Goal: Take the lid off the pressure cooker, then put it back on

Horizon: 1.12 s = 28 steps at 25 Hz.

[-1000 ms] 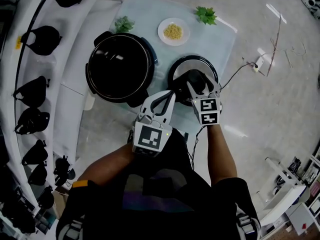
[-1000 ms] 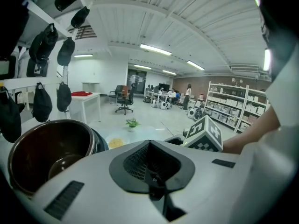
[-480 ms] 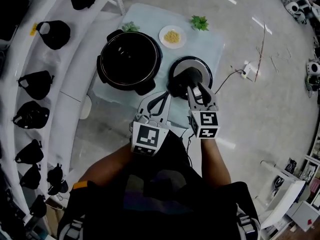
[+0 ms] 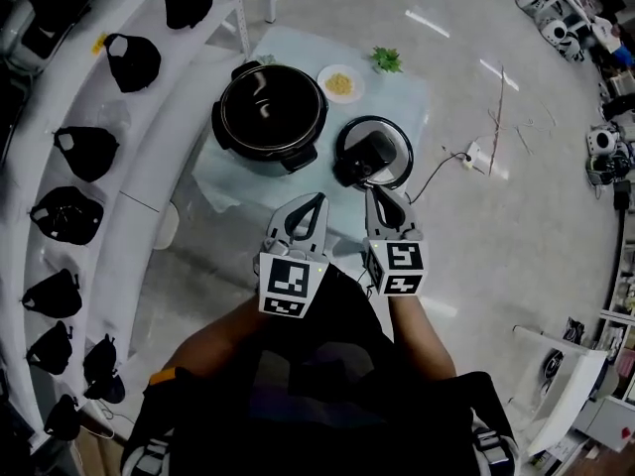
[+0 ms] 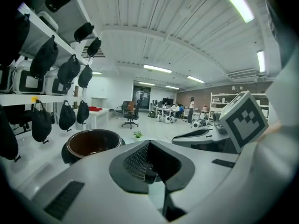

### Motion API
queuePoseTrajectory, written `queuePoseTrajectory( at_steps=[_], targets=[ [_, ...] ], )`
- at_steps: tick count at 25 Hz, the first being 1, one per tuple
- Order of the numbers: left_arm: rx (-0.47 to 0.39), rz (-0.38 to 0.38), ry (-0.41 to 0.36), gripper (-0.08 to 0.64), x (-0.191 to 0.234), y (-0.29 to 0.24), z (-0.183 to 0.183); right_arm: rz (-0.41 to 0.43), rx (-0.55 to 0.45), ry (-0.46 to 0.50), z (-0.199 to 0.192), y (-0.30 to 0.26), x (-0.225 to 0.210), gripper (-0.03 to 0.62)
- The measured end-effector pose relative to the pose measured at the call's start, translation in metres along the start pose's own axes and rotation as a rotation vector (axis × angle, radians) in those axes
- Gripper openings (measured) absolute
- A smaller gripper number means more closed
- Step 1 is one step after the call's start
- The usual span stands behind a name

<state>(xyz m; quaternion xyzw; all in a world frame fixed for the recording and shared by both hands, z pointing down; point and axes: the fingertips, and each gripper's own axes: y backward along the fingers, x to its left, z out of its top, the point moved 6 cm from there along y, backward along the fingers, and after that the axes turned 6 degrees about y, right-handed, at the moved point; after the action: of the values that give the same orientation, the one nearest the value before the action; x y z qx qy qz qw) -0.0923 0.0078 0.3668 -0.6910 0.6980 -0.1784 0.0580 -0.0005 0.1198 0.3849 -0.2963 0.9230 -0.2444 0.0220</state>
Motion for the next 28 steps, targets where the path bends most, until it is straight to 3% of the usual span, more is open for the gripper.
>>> queuePoseTrajectory(
  at_steps=[15, 28],
  targets=[
    [-0.097, 0.026, -0.004, 0.006, -0.017, 0.072, 0.003, 0.054, -0.071, 0.022, 0.019, 0.072, 0.054, 0.035],
    [-0.111, 0.03, -0.034, 0.006, -0.056, 0.064, 0.006, 0.064, -0.095, 0.011, 0.011, 0.104, 0.028, 0.035]
  ],
)
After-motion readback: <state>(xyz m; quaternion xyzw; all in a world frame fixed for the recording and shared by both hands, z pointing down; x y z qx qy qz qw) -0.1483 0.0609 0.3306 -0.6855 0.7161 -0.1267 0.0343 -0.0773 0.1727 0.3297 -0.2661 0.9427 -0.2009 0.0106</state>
